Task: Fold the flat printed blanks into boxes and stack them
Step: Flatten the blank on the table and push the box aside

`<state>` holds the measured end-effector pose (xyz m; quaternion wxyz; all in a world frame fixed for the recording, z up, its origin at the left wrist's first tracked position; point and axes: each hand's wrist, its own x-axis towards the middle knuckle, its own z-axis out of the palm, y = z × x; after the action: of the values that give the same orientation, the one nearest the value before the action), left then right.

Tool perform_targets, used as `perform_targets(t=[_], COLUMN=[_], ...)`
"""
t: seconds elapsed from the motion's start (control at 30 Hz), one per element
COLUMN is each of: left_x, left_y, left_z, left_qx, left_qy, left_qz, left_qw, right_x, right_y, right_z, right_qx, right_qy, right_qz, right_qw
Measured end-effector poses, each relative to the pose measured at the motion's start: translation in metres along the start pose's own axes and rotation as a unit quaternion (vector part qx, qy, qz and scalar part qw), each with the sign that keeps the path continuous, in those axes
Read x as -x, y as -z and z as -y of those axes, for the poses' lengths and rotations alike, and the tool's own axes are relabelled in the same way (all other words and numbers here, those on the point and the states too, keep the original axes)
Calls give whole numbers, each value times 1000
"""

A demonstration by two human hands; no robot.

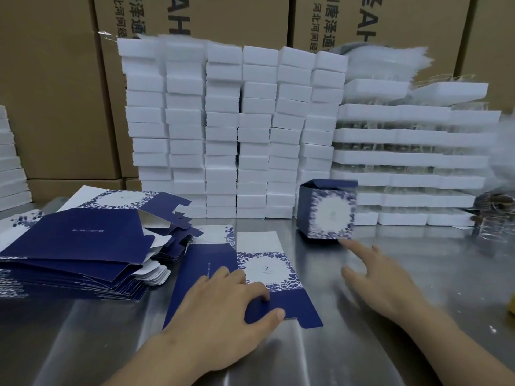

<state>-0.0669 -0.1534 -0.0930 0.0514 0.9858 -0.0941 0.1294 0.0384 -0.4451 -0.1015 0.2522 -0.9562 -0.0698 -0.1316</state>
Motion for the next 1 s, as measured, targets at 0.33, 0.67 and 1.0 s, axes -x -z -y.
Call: perform_targets(t=[0.33,0.67,1.0], left_x=[-1,2,-2], left_y=[-10,-10,-16], left_z=[7,3,1], left_qx=[53,85,70], left_qy=[-12,-31,-39], left_qz=[6,-17,-25], left_qw=[999,996,996], right_x=[-9,-21,-86], right_y=[-12,-30,-47], right_z=[-1,4,16], right_qx=[24,126,124], right_qy=[7,35,17], right_qz=[-22,-34,0], right_qw=[999,991,992])
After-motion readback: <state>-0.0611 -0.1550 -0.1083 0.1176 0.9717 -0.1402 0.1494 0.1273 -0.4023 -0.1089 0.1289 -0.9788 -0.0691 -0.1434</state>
